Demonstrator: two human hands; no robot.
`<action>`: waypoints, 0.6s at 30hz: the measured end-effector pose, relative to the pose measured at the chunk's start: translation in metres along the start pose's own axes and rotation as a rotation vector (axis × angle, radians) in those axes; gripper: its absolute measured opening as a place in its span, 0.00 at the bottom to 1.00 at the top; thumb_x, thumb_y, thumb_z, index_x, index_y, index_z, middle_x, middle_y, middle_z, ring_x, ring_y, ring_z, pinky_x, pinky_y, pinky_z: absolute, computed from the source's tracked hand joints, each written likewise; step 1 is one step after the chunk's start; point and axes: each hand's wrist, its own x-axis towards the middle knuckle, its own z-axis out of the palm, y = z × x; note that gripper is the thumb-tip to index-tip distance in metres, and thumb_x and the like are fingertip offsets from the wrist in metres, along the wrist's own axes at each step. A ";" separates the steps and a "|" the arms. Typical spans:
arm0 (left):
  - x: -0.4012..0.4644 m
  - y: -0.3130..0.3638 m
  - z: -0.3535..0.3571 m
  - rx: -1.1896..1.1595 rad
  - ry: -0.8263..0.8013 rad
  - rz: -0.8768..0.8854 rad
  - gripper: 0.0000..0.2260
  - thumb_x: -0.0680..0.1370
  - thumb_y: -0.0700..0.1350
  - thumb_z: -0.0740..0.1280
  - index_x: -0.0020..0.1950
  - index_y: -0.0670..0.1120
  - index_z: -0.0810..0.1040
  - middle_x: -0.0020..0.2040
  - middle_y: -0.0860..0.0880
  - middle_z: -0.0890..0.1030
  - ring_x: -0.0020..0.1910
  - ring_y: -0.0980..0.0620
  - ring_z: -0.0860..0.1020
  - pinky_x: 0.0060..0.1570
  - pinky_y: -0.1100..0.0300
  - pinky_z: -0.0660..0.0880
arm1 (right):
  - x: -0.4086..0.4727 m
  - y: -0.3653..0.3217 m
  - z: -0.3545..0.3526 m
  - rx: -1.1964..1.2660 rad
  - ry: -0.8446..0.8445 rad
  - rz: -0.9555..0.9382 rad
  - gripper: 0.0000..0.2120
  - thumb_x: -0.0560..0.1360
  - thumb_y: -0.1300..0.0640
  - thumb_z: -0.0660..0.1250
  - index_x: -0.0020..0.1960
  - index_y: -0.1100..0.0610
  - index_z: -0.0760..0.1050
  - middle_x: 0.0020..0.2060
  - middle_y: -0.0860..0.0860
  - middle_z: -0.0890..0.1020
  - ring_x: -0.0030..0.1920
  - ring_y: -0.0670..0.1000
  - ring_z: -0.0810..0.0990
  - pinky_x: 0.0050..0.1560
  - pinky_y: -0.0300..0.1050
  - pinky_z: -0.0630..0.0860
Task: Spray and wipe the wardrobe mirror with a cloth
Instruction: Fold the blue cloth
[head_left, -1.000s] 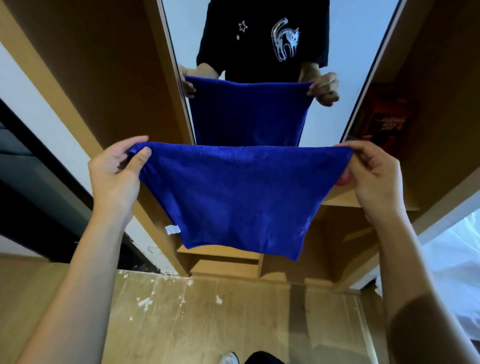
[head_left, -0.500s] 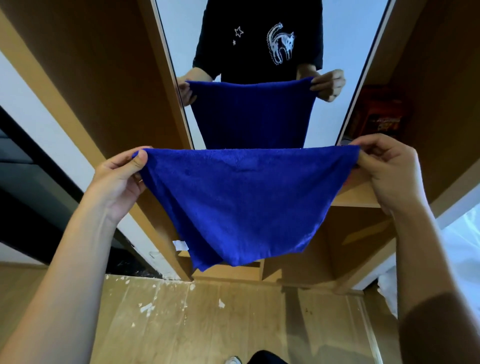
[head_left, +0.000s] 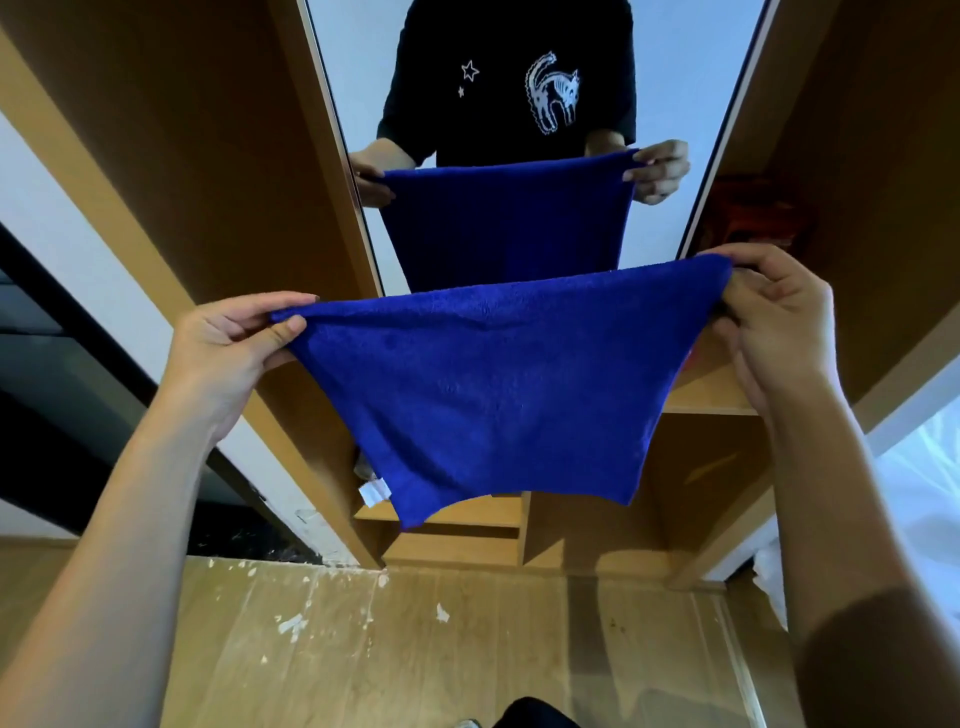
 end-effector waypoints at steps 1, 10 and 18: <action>0.000 0.000 0.000 0.003 -0.003 0.004 0.14 0.76 0.32 0.66 0.47 0.50 0.84 0.48 0.48 0.85 0.53 0.50 0.82 0.45 0.64 0.80 | 0.001 -0.001 0.001 0.010 0.011 0.002 0.11 0.80 0.67 0.61 0.51 0.55 0.79 0.38 0.47 0.85 0.44 0.46 0.83 0.44 0.37 0.79; -0.002 -0.003 0.001 0.049 -0.056 -0.003 0.17 0.73 0.31 0.69 0.52 0.51 0.83 0.47 0.51 0.86 0.54 0.52 0.82 0.50 0.63 0.80 | 0.003 0.002 0.007 0.049 0.101 0.057 0.10 0.80 0.67 0.61 0.56 0.60 0.79 0.38 0.47 0.85 0.41 0.44 0.83 0.42 0.38 0.79; -0.004 -0.010 -0.002 -0.094 -0.167 -0.175 0.23 0.63 0.32 0.70 0.56 0.48 0.82 0.48 0.47 0.86 0.51 0.52 0.83 0.44 0.66 0.79 | 0.006 0.003 0.010 0.192 0.136 0.142 0.11 0.79 0.67 0.62 0.57 0.61 0.80 0.41 0.51 0.83 0.40 0.44 0.80 0.45 0.37 0.77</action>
